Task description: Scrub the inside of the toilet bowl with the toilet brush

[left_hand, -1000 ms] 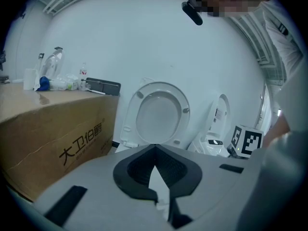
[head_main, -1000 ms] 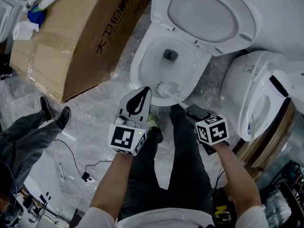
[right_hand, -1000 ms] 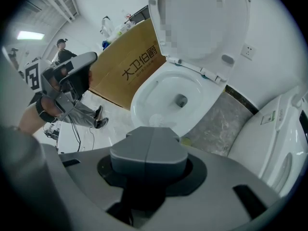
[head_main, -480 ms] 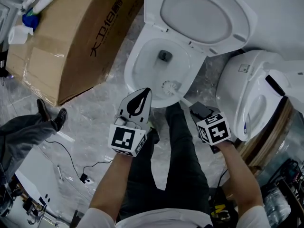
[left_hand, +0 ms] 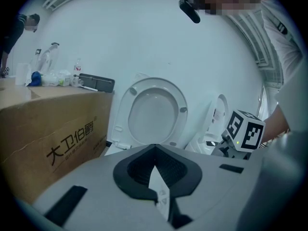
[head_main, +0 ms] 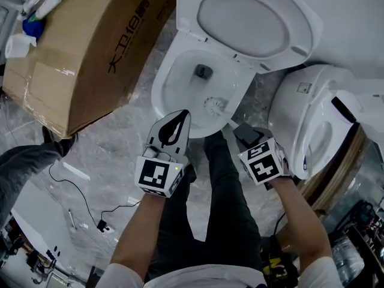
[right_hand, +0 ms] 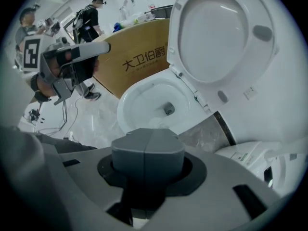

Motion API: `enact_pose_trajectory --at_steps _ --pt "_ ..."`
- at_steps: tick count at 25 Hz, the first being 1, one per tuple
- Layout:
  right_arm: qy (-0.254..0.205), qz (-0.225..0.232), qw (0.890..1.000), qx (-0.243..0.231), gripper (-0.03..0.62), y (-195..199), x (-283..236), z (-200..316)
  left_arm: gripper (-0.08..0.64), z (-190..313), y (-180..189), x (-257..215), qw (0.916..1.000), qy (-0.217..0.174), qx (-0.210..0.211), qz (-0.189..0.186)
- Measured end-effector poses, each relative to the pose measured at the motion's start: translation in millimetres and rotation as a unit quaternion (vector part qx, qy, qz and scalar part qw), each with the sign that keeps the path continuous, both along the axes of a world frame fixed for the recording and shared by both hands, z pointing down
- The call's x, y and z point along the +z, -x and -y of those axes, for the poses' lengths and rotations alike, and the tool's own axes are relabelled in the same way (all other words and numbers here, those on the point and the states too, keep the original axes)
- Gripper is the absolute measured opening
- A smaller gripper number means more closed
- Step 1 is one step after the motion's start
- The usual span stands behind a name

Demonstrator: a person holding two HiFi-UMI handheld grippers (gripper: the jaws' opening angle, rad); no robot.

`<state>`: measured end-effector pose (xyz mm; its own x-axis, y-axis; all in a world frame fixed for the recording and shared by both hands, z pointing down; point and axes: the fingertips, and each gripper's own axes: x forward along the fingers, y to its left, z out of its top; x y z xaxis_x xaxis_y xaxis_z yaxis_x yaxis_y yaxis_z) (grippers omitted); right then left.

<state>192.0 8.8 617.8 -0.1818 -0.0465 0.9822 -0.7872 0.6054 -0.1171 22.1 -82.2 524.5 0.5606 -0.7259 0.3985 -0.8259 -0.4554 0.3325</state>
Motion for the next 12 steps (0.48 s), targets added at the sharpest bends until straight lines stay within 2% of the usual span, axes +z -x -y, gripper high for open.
enact_pose_trajectory --at_steps 5,12 --pt "0.006 -0.054 0.993 -0.103 0.158 -4.6 5.4 17.2 0.008 4.9 2.7 -2.8 1.0 -0.003 -0.009 -0.003" --pt "0.006 -0.111 0.98 -0.163 0.158 -15.2 -1.4 61.8 0.008 7.7 12.2 0.7 0.9995 -0.008 -0.028 -0.009"
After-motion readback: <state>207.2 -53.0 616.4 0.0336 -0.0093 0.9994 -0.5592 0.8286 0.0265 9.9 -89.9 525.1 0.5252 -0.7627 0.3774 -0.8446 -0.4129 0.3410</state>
